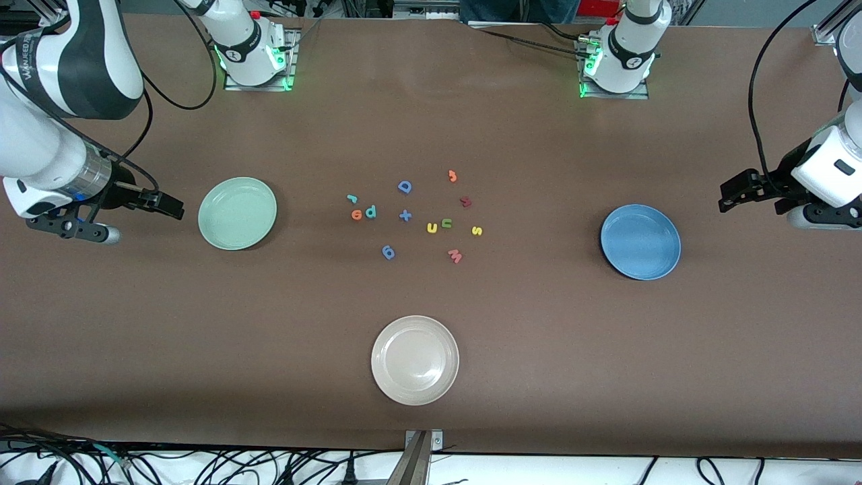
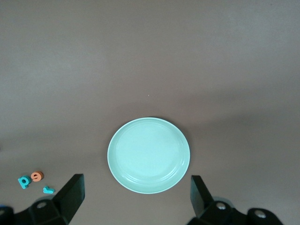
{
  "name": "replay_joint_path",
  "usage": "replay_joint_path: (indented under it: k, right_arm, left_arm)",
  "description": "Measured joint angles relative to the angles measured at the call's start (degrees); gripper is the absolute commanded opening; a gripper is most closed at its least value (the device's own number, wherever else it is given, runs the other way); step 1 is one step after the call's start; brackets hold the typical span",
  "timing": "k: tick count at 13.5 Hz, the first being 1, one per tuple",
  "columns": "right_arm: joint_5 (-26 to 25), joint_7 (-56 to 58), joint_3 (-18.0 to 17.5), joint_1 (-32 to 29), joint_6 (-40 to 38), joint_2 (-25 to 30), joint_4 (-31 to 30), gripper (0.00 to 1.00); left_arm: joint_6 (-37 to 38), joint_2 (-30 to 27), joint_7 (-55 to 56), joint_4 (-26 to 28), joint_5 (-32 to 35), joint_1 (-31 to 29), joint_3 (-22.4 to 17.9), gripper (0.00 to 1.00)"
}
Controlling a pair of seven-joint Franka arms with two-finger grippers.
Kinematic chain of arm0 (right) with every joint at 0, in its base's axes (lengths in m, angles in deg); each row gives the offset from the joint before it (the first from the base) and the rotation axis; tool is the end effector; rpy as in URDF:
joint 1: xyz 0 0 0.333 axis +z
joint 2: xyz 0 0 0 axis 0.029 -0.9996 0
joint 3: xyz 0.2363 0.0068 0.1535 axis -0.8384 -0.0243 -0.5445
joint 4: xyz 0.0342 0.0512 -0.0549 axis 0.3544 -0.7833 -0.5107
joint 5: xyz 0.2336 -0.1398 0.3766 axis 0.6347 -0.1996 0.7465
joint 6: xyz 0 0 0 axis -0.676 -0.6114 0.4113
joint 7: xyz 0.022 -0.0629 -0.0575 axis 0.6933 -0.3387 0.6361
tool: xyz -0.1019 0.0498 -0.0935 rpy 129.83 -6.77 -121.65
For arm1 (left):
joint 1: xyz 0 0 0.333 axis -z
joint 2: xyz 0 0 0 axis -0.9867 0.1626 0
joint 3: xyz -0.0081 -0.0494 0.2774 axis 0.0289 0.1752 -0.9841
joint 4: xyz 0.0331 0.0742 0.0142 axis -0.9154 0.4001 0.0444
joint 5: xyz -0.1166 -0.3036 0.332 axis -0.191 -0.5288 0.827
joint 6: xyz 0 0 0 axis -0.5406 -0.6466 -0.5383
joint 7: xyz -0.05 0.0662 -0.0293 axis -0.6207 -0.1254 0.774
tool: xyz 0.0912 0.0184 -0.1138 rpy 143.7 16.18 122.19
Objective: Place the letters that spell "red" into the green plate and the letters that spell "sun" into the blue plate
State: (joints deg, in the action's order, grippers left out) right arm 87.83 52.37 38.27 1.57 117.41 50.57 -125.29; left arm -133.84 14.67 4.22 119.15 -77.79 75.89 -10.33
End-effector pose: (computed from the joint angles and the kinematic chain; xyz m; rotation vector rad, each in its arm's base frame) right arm 0.6472 0.0270 0.3660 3.1039 -0.3147 -0.1078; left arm 0.6568 0.0078 0.4678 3.1353 -0.0227 0.0017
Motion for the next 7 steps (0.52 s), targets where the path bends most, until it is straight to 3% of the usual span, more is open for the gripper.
replay_joint_path:
  k: [7]
  right_arm:
    - [0.19, -6.86, -0.07, 1.55, -0.12, -0.02, -0.02, 1.0]
  left_arm:
    - [0.0, 0.74, 0.0, 0.0, 0.0, -0.15, 0.0, 1.0]
